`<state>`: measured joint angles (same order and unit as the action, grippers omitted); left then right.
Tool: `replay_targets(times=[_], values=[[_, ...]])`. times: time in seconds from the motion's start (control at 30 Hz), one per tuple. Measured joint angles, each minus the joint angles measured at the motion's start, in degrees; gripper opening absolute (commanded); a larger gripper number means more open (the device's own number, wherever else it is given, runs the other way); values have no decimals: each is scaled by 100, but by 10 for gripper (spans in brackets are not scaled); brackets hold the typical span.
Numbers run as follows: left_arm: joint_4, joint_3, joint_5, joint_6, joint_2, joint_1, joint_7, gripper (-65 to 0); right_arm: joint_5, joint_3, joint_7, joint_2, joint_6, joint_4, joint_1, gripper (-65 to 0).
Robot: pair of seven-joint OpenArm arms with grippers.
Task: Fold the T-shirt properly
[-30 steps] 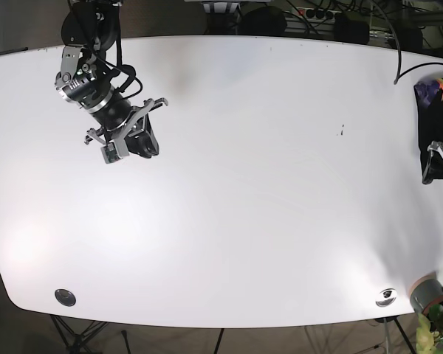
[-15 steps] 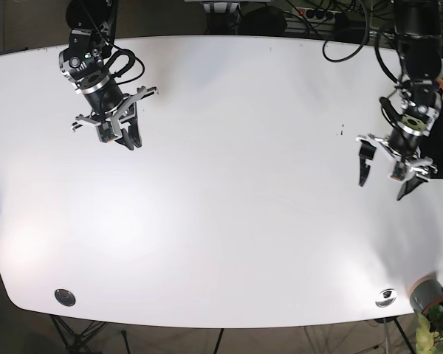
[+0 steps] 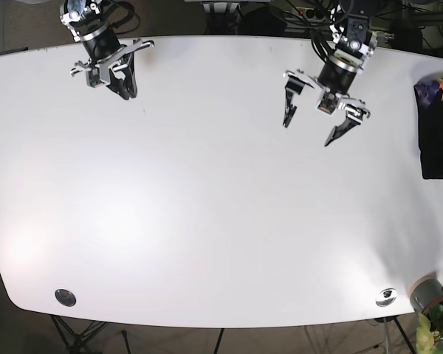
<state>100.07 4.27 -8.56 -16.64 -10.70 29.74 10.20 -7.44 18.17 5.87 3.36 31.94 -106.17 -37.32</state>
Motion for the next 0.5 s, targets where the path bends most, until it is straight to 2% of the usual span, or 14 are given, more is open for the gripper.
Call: replay_targets(times=[0.13,0.27,0.37,0.43,0.5], values=[[166,-313,-2,39,-7,616,-26,-133,-503,162,-50,2,-22,-11,-531,-587],[387,-531,7,13,-2,1154,-170,-157,-643,232,-24,-2,-11,-13,-968,-587],[691,-573,28,20,-22,1434,-811,-197,-699,398,-33,-2,4,-17,-1274,-587],[929,-549,55,111,-31,1572,-1349,-210,-702,516,-81,2,-7,-22,-1515,-587],[1123,-525,208,155,-28,1733,-1655,-210,-710,525,-72,9,-20,-17,-1718,-587]])
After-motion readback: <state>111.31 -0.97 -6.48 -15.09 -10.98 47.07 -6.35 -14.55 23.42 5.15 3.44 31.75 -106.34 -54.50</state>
